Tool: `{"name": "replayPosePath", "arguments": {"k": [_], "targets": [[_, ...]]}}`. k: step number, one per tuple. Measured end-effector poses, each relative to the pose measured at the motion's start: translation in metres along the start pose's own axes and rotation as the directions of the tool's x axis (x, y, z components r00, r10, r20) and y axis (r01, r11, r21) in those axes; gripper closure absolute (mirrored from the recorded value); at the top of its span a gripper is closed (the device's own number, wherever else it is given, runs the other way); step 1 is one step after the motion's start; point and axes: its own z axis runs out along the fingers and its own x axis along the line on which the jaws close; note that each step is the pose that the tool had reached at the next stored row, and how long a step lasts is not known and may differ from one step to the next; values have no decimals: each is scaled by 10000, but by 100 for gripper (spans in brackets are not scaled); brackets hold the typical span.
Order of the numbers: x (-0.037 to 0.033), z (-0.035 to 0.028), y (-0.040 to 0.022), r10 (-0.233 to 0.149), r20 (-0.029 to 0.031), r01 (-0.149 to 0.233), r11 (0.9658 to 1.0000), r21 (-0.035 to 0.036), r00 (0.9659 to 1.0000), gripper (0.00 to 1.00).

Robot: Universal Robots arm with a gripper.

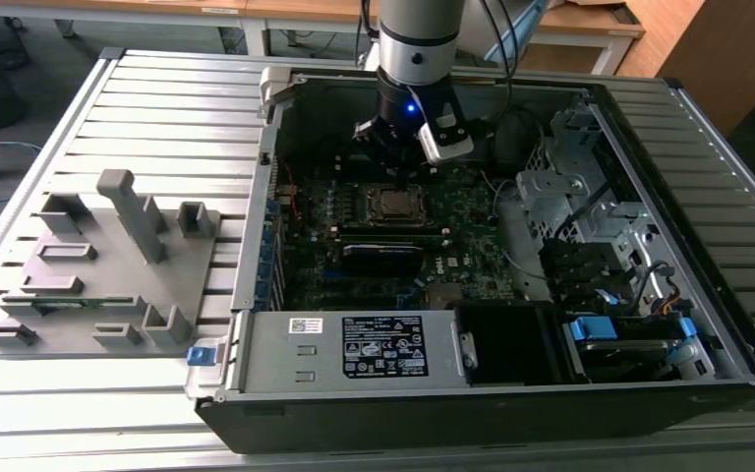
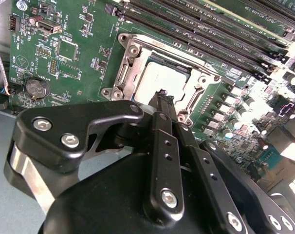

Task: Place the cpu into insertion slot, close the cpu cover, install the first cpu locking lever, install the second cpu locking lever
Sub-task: 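Install the second cpu locking lever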

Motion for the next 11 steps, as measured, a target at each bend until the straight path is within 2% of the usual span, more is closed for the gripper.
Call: {"name": "replayPosePath", "arguments": {"k": [11], "targets": [[-1, -16, 1, 0, 0, 0, 10000, 0, 10000, 89]]}}
